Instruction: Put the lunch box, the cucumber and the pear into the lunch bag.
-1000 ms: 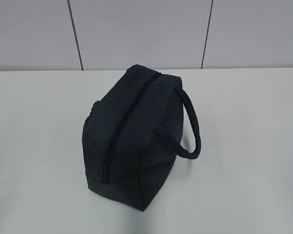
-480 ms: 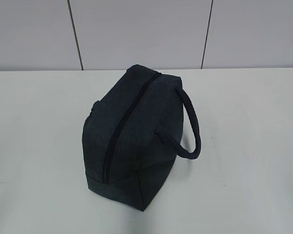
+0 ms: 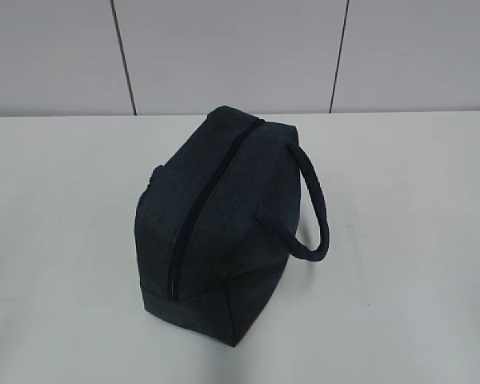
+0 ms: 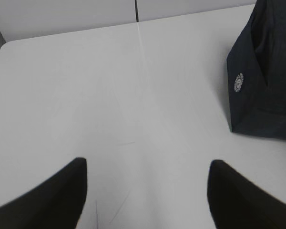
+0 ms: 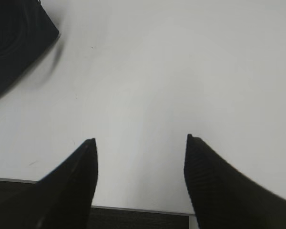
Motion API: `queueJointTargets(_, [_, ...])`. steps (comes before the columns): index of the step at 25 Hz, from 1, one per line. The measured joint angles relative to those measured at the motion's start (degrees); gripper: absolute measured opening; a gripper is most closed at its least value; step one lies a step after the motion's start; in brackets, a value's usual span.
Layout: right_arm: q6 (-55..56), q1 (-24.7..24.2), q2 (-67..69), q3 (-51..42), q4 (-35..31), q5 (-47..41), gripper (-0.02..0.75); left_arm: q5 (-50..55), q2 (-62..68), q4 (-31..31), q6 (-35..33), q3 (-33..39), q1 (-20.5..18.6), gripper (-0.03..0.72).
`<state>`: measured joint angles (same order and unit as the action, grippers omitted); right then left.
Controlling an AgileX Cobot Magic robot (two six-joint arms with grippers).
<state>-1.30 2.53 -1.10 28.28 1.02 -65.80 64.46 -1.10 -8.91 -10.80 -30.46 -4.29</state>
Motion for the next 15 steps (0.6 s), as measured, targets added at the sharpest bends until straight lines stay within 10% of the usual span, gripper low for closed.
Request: queueJointTargets(15, [0.0,0.0,0.0,0.0,0.0,0.0,0.456,0.0,0.0,0.0,0.0,0.0,0.0,0.465])
